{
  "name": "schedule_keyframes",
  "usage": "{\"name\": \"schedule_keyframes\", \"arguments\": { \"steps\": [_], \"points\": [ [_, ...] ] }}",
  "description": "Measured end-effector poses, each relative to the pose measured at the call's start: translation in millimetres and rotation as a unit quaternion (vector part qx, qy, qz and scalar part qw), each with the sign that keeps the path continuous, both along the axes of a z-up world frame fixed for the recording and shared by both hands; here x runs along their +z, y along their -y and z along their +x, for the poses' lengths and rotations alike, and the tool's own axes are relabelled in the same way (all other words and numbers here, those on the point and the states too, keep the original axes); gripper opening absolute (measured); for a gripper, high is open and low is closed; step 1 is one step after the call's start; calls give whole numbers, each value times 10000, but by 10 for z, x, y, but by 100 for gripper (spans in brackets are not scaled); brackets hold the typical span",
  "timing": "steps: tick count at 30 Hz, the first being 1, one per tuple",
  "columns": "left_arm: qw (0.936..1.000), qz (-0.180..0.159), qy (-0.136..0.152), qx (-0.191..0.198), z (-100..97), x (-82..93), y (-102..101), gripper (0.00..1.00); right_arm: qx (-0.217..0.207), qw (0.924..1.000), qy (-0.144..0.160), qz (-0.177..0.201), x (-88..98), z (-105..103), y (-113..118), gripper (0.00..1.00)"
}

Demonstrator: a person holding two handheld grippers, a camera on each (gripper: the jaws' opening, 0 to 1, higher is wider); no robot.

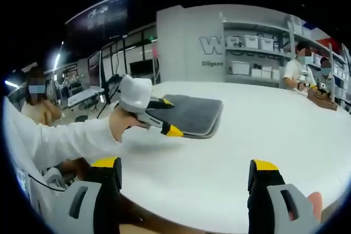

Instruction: Open the folded towel by lifting each exposed corner and separating the folded layers until the towel lies flat within the target outline without major curled edges

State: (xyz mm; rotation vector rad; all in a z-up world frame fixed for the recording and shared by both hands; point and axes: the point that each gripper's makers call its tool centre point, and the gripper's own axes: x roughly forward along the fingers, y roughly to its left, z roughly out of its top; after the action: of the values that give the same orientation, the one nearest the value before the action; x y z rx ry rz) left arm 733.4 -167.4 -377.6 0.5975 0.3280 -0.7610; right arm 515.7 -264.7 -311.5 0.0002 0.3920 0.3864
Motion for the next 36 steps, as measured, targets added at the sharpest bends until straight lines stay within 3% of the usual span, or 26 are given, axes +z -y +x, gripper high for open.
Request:
{"name": "schedule_keyframes", "arguments": {
  "steps": [8, 24, 33, 36],
  "points": [
    [9993, 288, 194, -144, 45, -53, 168, 63, 109, 9999, 34, 3, 21, -23, -54, 96],
    [9964, 705, 405, -230, 130, -177, 262, 59, 140, 9999, 50, 12, 26, -40, -72, 96],
    [9949, 799, 534, -309, 129, -160, 309, 58, 182, 9998, 32, -9, 11, -36, -99, 96],
    [9923, 927, 724, -389, 122, -145, 342, 58, 182, 9998, 28, -9, 10, -36, -96, 96]
  ]
}}
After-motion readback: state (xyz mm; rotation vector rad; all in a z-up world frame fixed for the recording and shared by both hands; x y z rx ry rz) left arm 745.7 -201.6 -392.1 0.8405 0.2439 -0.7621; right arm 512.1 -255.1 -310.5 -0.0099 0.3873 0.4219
